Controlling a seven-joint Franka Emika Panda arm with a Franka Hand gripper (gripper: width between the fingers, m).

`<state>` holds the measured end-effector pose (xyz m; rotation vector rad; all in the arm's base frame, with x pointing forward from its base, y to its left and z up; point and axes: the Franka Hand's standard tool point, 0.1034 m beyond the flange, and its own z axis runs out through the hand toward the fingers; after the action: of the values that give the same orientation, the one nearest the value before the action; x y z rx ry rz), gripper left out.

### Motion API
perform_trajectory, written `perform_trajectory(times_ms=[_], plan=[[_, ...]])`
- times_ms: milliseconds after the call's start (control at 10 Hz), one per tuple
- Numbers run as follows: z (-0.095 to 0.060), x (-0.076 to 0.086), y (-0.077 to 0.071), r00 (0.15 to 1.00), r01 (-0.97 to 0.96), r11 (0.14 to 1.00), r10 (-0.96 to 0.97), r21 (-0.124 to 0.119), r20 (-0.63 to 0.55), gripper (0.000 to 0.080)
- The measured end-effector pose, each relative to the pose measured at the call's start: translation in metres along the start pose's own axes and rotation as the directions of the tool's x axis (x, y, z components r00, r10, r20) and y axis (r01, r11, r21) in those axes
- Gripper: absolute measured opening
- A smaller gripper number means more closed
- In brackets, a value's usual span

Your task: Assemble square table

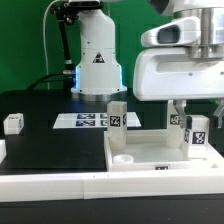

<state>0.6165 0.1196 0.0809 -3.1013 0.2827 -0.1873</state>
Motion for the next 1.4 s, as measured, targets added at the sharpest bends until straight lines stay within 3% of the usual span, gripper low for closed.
perform_trajectory(times_ms=[300, 500, 700, 900, 1100, 1300, 1400], plan=[[0.002, 0.004, 0.005, 0.944, -0.326, 0.945, 0.327, 0.011, -0.037, 0.0294], [0.002, 0.003, 0.007, 0.885, -0.464, 0.886, 0.464, 0.006, -0.036, 0.0294], [0.001, 0.004, 0.009, 0.780, -0.624, 0.781, 0.624, 0.012, -0.036, 0.0294], [0.001, 0.003, 0.011, 0.594, -0.804, 0.595, 0.803, 0.013, -0.037, 0.0294], [0.002, 0.003, 0.014, 0.509, -0.861, 0.509, 0.861, 0.017, -0.024, 0.0293], [0.002, 0.002, 0.012, 0.479, -0.877, 0.480, 0.877, 0.019, -0.022, 0.0311], [0.002, 0.002, 0.012, 0.489, -0.872, 0.489, 0.872, 0.018, -0.022, 0.0514]])
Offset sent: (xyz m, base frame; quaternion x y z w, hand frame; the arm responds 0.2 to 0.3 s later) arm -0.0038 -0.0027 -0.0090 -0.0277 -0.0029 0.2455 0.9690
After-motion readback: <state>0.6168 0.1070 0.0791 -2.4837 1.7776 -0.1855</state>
